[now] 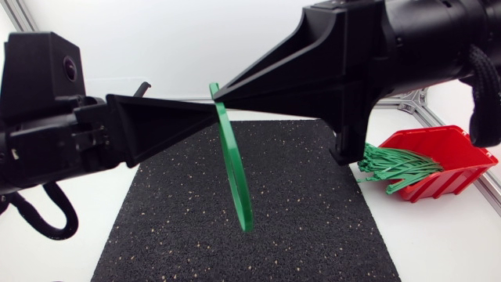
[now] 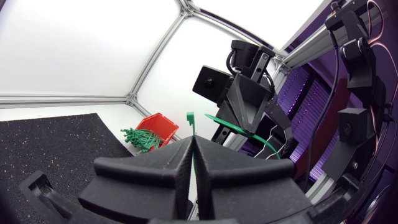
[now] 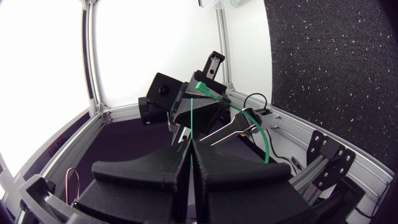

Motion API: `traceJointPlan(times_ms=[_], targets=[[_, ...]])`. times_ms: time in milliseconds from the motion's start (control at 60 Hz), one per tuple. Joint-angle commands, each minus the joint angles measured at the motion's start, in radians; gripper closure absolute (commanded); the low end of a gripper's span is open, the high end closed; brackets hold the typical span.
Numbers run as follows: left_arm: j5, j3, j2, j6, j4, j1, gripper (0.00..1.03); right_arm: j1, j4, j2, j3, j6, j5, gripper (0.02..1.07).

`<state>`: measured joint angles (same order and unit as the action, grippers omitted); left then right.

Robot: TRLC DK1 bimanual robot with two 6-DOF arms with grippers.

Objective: Take a green cable tie from the red box, thread the tail through the head to close it, then place it in the transparent bin on the left.

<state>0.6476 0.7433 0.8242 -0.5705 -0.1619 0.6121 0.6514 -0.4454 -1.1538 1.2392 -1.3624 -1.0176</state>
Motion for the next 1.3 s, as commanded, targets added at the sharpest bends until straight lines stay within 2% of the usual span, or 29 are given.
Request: traceJointPlan(times_ms=[0,1283], targets=[[-0.008,0.025,-0.011,0.012,-0.004,0.012,1.00,-0.009,0.005,0.009,-0.027,-0.037,0.001,1.01],[-0.023,0.025,-0.011,0.015,-0.002,0.021,1.00,-0.018,0.034,-0.006,-0.053,-0.037,0.001,1.01]])
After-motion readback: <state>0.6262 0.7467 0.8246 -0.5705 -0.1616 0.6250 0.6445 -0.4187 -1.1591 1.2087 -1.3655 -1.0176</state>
